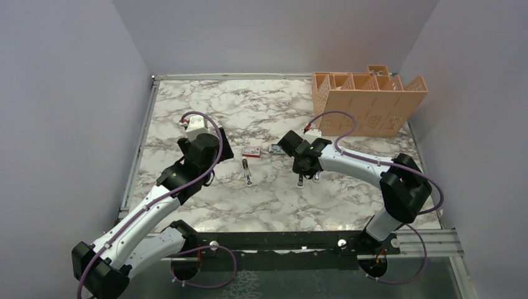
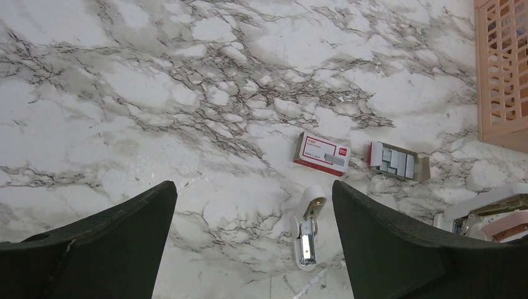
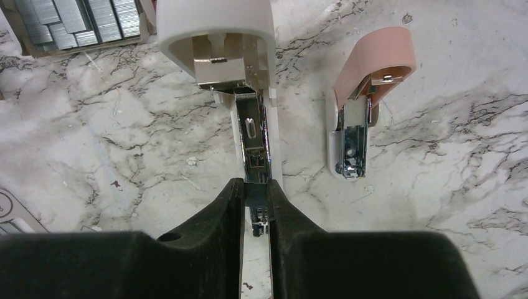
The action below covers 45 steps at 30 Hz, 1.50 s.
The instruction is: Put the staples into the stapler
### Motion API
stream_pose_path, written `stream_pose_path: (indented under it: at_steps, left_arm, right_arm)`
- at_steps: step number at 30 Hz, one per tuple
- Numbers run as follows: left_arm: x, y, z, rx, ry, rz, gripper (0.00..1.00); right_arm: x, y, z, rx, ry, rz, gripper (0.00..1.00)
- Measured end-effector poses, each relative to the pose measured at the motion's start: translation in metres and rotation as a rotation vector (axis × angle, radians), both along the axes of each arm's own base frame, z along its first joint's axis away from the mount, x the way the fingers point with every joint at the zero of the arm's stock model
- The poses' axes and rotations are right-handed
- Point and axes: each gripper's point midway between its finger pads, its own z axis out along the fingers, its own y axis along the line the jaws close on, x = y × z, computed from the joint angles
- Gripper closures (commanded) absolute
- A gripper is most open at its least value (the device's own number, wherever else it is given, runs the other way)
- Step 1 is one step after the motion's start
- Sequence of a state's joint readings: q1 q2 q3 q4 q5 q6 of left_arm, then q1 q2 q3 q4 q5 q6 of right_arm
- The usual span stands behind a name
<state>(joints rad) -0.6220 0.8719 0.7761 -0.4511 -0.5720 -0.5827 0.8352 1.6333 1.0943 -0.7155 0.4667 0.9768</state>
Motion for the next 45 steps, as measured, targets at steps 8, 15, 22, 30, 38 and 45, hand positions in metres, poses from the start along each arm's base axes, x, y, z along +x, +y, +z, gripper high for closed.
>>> stream_pose_path:
  at_steps: [8,15,22,30,38,45]
  left_arm:
    - [0.001,0.000,-0.002,0.004,0.005,0.000,0.05]
    - [0.001,0.000,-0.002,0.006,0.007,0.000,0.05]
    - [0.001,-0.001,-0.002,0.005,0.007,0.000,0.05]
    - [0.001,-0.001,-0.002,0.006,0.008,0.000,0.05]
    - [0.001,-0.001,-0.002,0.006,0.008,0.000,0.05]
    - [0.001,-0.001,-0.003,0.006,0.008,0.000,0.05]
  right_arm:
    - [0.002,-0.001,-0.001,0.004,-0.003,-0.006,0.79]
    - [0.001,-0.002,-0.004,0.001,0.000,-0.007,0.79]
    - [-0.001,-0.004,-0.008,-0.002,0.011,0.000,0.79]
    - [-0.001,-0.002,-0.010,0.007,0.010,0.004,0.79]
    - [0.000,-0.002,-0.009,0.007,0.008,0.009,0.79]
    - [0.000,-0.002,-0.007,0.008,0.004,0.014,0.79]
